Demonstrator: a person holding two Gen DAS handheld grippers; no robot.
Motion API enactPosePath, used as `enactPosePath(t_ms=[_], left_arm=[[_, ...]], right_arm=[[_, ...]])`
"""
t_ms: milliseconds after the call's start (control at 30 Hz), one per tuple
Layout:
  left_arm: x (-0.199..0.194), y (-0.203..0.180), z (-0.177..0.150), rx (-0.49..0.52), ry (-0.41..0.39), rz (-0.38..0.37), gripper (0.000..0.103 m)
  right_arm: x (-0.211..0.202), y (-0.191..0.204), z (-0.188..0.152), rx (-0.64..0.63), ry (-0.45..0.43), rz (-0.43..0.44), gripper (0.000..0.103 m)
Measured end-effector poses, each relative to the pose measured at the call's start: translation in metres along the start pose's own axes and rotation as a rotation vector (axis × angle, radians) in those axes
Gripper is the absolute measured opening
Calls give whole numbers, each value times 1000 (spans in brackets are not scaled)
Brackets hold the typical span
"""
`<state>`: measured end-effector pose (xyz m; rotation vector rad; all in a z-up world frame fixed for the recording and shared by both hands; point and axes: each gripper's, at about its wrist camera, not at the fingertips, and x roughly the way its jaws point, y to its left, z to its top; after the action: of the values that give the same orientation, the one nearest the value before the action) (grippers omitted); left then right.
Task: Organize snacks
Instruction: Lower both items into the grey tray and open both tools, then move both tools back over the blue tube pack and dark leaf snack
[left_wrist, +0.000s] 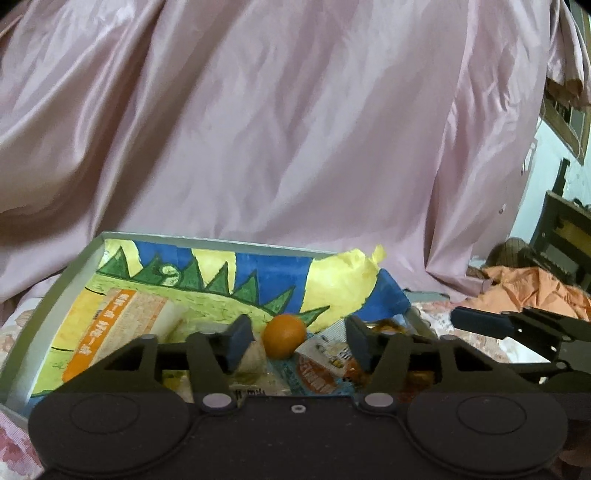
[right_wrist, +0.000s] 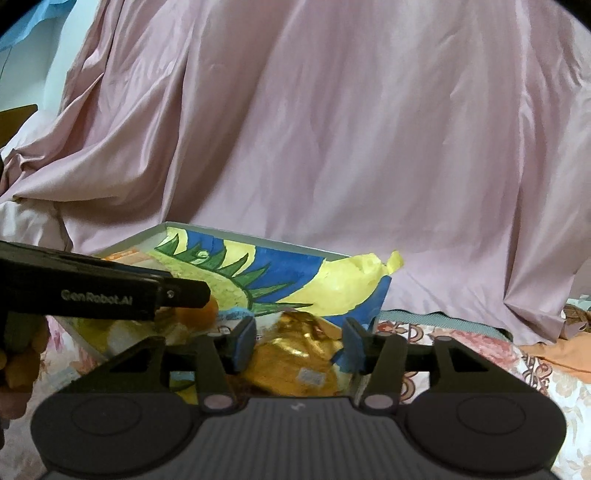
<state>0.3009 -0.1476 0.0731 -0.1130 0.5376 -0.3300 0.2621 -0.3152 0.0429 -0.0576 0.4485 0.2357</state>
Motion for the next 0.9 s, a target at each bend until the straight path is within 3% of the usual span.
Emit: enactPosePath(t_ms=[200, 333, 600, 900], left_arm=[[-29, -1, 3, -10, -65, 23, 89], [-55, 3, 2, -18, -107, 50, 102], [-116, 10, -20, -15, -177, 119, 102], [-186, 24, -59, -5, -187, 180, 102]], right_arm=[[-22, -1, 0, 3, -57, -28, 82], [-43, 2, 1, 7, -103, -41, 89], [-89, 16, -5, 19, -177, -32, 103], [-135, 53, -27, 10, -188, 2, 103]])
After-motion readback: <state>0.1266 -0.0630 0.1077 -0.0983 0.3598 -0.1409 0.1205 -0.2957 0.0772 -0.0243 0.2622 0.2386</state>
